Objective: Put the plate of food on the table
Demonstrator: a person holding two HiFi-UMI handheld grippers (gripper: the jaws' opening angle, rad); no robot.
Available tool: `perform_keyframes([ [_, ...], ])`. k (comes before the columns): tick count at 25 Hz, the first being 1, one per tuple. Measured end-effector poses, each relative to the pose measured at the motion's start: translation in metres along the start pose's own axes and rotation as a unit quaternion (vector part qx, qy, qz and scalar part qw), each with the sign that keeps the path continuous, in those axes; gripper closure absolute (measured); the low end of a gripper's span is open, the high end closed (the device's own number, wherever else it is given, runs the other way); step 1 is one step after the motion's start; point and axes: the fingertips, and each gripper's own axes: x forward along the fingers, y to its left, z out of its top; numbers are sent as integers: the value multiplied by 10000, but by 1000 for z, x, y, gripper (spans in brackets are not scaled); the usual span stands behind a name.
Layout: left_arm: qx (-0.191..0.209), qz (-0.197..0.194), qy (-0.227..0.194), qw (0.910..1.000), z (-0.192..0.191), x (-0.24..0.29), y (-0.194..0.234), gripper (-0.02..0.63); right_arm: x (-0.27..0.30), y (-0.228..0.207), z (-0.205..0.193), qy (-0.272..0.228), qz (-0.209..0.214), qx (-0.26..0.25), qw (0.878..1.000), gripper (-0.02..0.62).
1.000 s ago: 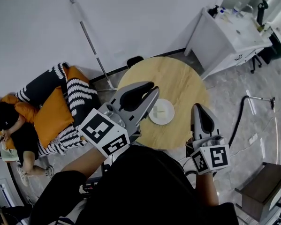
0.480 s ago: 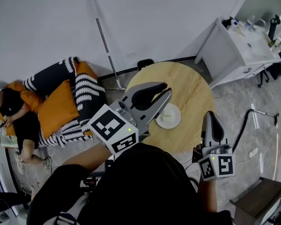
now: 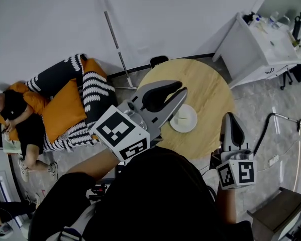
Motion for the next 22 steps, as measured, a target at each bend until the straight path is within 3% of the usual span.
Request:
perform_keyframes([
  [22, -13, -127, 57, 9999, -5, 0, 9, 540, 15, 9, 0, -2, 37, -71, 10000, 586],
])
